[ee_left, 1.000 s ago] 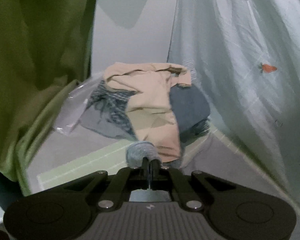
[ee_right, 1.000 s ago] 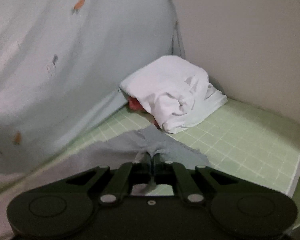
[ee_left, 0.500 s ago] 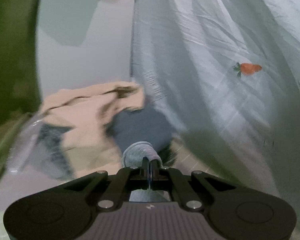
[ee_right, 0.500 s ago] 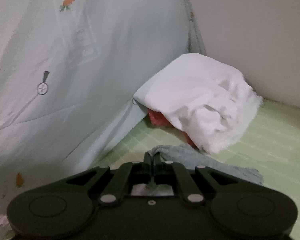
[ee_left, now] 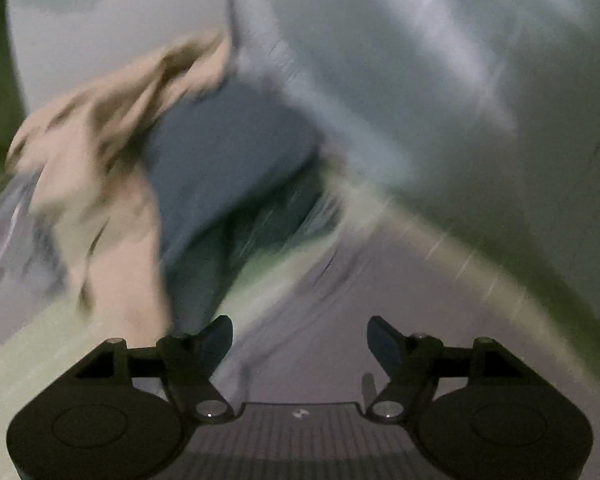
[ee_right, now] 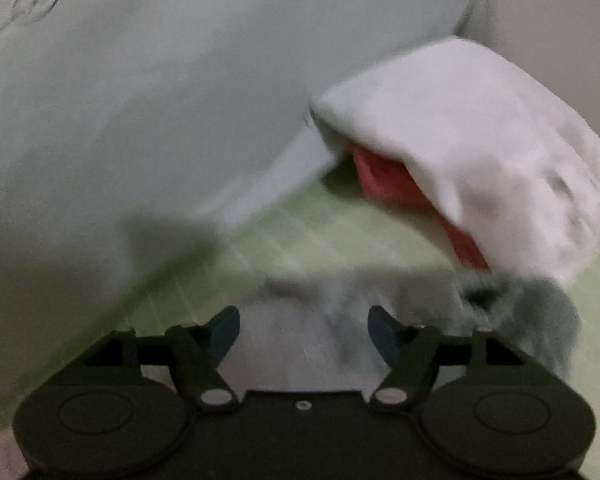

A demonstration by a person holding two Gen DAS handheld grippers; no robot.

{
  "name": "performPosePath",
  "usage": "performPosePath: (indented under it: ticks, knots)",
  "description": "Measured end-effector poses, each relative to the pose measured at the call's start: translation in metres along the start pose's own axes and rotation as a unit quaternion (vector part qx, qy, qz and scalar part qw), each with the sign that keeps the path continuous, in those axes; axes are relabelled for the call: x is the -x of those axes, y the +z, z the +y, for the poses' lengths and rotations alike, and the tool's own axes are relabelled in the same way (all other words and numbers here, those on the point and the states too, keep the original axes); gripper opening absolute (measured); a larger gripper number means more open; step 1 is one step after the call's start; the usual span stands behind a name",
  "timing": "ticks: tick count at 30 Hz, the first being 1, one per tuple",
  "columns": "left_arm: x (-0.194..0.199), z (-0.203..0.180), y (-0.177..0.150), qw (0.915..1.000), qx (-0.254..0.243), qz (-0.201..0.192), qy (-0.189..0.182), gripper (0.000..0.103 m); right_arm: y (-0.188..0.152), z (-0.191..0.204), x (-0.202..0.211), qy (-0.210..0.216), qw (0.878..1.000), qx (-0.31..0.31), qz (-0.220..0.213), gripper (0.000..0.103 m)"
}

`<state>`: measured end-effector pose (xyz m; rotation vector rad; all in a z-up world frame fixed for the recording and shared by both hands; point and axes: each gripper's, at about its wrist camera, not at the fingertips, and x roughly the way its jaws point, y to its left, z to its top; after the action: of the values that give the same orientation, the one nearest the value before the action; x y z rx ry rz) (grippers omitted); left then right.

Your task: Fold clothes

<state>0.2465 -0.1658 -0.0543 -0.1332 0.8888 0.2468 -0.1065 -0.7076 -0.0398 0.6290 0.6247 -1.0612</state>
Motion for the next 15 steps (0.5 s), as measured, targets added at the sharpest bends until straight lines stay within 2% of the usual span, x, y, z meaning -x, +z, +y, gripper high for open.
performPosePath:
  ticks: [4,6,8,12,13,14,15]
  knots:
    - [-0.009,0.023,-0.025,0.999,0.005,0.044,0.006,0.077,-0.041,-0.016,0.021,-0.042,0.998,-0.022,0.036,0.078]
    - [-0.015,0.029,-0.031,0.998,0.021,0.06,0.001,0.077,-0.057,-0.022,0.027,-0.045,0.996,-0.041,0.059,0.08]
    - [-0.019,0.03,-0.033,0.9971,0.036,0.066,-0.013,0.077,-0.069,-0.027,0.029,-0.046,0.995,-0.054,0.077,0.084]
    - [-0.022,0.023,-0.032,0.9974,0.028,0.064,-0.02,0.077,-0.077,-0.036,0.013,-0.046,0.987,-0.098,0.12,0.084]
    - [-0.022,0.021,-0.031,0.9974,0.028,0.063,-0.019,0.075,-0.079,-0.038,0.011,-0.041,0.985,-0.111,0.122,0.086]
    - [-0.023,0.02,-0.031,0.9973,0.031,0.065,-0.017,0.069,-0.08,-0.038,0.01,-0.039,0.985,-0.116,0.119,0.084]
    - [-0.025,0.02,-0.032,0.997,0.035,0.067,-0.016,0.054,-0.079,-0.037,0.01,-0.035,0.986,-0.111,0.118,0.083]
